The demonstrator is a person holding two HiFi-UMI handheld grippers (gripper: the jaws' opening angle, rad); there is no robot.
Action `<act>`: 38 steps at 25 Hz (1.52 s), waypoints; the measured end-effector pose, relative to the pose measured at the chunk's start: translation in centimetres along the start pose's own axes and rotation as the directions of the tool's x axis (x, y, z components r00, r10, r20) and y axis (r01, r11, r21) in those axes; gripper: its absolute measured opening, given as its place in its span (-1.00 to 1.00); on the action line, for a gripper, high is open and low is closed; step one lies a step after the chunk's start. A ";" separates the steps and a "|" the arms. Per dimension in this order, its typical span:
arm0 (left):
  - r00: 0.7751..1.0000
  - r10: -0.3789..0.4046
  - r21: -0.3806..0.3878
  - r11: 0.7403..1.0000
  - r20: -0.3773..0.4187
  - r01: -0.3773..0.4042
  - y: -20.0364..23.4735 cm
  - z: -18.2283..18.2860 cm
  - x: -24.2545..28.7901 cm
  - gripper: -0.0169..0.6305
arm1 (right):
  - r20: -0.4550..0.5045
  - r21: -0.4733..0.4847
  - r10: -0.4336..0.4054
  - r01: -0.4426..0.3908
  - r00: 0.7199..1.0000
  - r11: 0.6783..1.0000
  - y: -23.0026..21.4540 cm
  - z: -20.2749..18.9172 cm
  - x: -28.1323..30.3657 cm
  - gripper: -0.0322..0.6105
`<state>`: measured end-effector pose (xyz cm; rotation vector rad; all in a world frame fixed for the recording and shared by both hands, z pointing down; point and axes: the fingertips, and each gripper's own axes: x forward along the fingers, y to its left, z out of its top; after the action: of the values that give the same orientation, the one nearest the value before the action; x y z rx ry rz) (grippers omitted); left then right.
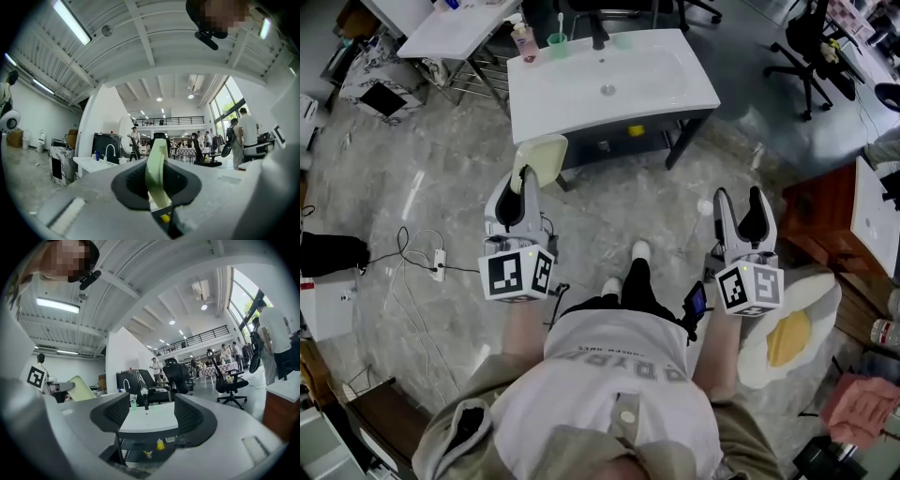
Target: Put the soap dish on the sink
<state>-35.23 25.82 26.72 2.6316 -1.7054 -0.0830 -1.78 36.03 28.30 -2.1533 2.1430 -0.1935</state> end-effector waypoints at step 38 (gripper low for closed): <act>0.999 0.028 0.002 1.000 -0.027 -0.028 -8.7 -1.3 18.8 -0.83 | -0.046 0.125 0.149 -0.143 0.988 0.982 -14.1 0.1 16.4 -0.01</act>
<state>-19.60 12.20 26.98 2.5969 -1.7336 -0.0456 12.25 19.76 30.77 -1.9381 2.2447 -0.3661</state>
